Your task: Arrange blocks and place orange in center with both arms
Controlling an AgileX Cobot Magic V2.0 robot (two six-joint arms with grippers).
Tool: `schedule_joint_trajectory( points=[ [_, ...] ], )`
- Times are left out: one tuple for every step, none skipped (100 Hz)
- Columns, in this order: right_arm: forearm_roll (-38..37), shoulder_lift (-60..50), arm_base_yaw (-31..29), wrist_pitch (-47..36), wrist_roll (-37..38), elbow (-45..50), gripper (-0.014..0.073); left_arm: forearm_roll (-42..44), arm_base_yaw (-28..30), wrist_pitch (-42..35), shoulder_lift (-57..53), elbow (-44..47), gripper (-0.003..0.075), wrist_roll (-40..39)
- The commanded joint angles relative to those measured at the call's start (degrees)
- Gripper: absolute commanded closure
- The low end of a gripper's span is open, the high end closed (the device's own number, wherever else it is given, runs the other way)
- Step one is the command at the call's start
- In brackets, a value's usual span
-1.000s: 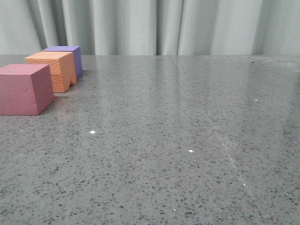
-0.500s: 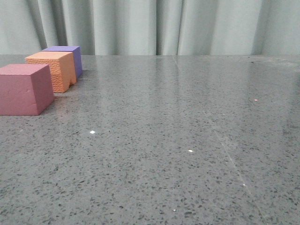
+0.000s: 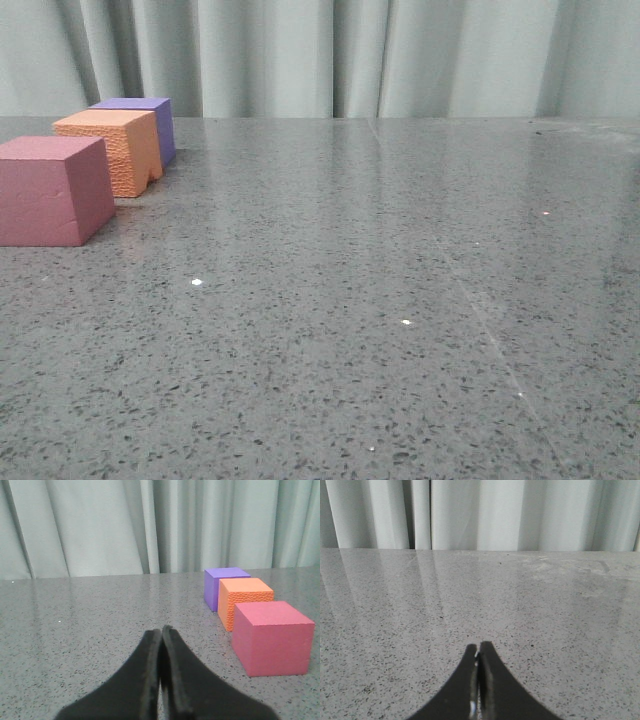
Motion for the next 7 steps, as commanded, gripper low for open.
schedule_joint_trajectory(
  points=[
    [-0.8, -1.2, -0.3, -4.4, -0.1, -0.8, 0.0661, -0.6, 0.1, -4.9, -1.8, 3.2, 0.0739, 0.1],
    [-0.8, -1.2, -0.3, -4.4, -0.1, -0.8, 0.0661, -0.6, 0.1, -4.9, -1.8, 3.2, 0.0739, 0.1],
    [-0.8, -1.2, -0.3, -4.4, -0.1, -0.8, 0.0661, -0.6, 0.1, -4.9, -1.8, 3.2, 0.0739, 0.1],
    [-0.8, -1.2, -0.3, -4.4, -0.1, -0.8, 0.0661, -0.6, 0.1, -4.9, -1.8, 3.2, 0.0739, 0.1],
    [-0.8, -1.2, -0.3, -4.4, -0.1, -0.8, 0.0661, -0.6, 0.1, -4.9, -1.8, 3.2, 0.0739, 0.1],
    [-0.8, -1.2, -0.3, -4.4, -0.1, -0.8, 0.0661, -0.6, 0.1, -4.9, -1.8, 3.2, 0.0739, 0.1],
    [-0.8, -1.2, -0.3, -4.4, -0.1, -0.8, 0.0661, -0.6, 0.1, -4.9, -1.8, 3.2, 0.0739, 0.1]
  ],
)
